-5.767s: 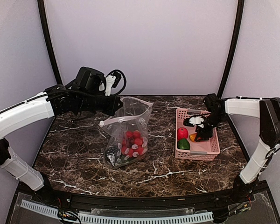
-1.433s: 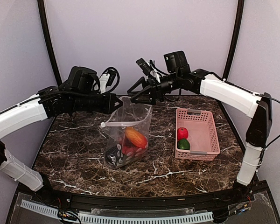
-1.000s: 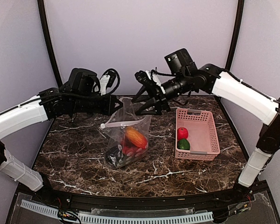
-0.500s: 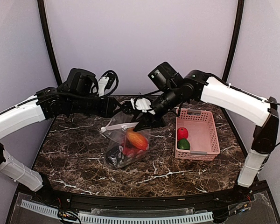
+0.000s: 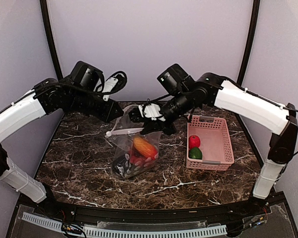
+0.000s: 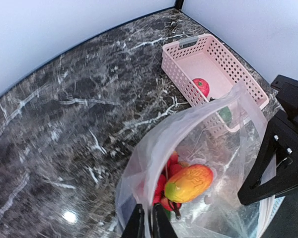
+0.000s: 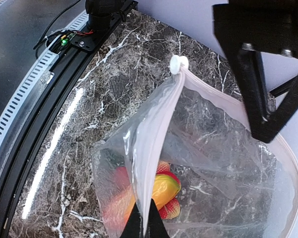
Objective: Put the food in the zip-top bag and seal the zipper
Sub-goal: Pass from the left arm to the right, then pass from the right arm to the left
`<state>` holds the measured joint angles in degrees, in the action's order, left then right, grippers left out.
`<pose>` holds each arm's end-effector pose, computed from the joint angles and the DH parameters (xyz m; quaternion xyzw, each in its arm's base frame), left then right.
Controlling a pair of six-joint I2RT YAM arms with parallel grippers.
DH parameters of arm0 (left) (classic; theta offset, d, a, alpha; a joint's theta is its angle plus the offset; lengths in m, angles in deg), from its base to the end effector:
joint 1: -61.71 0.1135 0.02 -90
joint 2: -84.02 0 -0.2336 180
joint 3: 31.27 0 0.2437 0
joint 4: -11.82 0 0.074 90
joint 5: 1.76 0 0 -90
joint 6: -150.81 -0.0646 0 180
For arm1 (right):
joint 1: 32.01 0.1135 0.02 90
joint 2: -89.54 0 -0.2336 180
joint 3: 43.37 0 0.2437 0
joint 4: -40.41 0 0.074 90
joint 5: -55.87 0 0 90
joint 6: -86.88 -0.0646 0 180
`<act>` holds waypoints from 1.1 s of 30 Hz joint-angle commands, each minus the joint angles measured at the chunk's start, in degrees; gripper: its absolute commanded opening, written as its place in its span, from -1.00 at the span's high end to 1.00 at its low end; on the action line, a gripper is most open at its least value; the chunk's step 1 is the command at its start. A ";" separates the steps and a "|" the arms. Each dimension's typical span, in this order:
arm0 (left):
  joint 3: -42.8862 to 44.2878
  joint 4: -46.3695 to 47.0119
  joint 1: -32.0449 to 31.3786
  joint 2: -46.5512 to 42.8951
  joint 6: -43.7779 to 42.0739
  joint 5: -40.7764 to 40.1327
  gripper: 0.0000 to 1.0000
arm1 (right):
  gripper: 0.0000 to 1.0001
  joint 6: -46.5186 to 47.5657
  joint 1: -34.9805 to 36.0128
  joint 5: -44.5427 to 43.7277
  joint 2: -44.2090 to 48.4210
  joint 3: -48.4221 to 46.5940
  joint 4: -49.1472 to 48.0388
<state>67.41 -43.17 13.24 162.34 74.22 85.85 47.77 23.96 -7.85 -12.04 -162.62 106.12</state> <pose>0.2110 -0.2342 0.3483 0.2574 0.8471 -0.2230 0.4079 0.1930 0.3370 0.3182 -0.7787 0.4764 0.2275 0.3389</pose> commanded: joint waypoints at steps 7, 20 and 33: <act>24.24 -14.97 0.30 8.61 -12.34 -7.01 0.99 | 1.00 3.75 0.55 0.02 -0.09 -15.11 9.28; 25.41 -12.73 0.37 11.33 -11.21 0.30 -0.45 | 1.00 3.80 2.60 0.85 1.15 -6.28 8.53; 27.71 -17.65 0.96 16.54 -16.00 16.45 -0.66 | 1.00 10.97 7.77 -4.88 -4.65 -18.30 12.12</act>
<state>93.96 -56.24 13.88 177.77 61.39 90.61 56.23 28.59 -10.91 -15.30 -179.58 116.94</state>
